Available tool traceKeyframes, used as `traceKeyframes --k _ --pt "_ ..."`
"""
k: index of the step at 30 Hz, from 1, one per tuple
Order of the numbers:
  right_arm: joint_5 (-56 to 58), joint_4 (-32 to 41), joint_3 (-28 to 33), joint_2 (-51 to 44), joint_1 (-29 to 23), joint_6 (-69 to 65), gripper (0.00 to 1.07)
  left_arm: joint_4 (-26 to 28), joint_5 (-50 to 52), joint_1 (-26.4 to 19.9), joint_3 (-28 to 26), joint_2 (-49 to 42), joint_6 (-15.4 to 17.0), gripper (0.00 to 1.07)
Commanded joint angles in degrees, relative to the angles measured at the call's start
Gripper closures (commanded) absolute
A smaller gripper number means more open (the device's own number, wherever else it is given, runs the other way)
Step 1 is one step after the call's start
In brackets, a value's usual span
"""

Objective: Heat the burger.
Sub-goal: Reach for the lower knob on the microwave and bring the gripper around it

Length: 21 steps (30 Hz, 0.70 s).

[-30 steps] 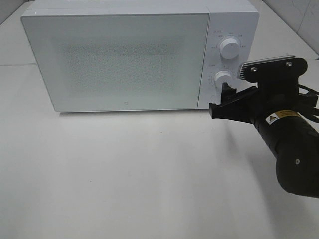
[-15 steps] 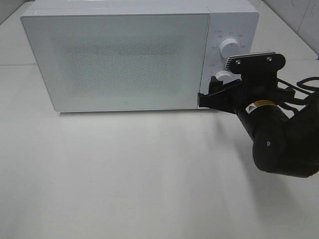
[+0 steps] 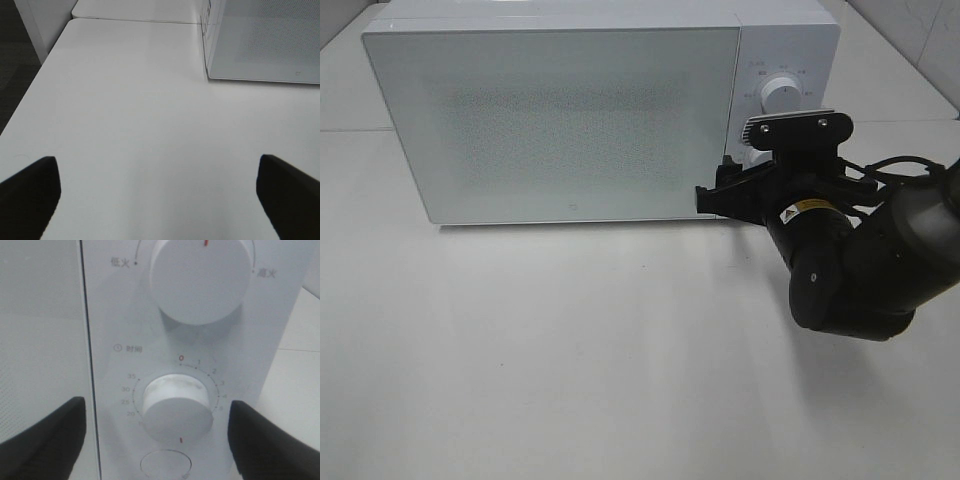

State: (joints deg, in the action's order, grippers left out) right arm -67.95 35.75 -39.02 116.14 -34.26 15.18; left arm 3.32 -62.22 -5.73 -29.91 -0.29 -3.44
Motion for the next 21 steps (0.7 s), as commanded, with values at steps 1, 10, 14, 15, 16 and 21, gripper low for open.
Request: traceKeyframes --k 1,10,14,15,16,21 --pt "-0.7 -0.2 -1.0 0.4 1.0 0.2 0.31 0.1 0.9 -0.1 0.2 -1.0 0.3 0.06" --pt "-0.7 -1.4 -3.3 1.5 2.9 0.2 0.31 0.1 0.9 -0.1 0.2 -1.0 0.3 0.06" --pt "-0.7 -1.5 -3.9 1.7 3.4 0.2 0.31 0.1 0.9 -0.1 0.2 -1.0 0.3 0.06" --pt "-0.6 -1.4 -4.3 2.2 3.4 0.2 0.31 0.1 0.9 -0.1 0.2 -1.0 0.3 0.06" --pt "-0.6 -1.4 -4.9 2.8 3.6 0.2 0.31 0.1 0.9 -0.1 0.2 -1.0 0.3 0.06" --pt "-0.8 -1.5 -4.9 2.8 3.6 0.2 0.32 0.1 0.9 -0.1 0.2 -1.0 0.3 0.06"
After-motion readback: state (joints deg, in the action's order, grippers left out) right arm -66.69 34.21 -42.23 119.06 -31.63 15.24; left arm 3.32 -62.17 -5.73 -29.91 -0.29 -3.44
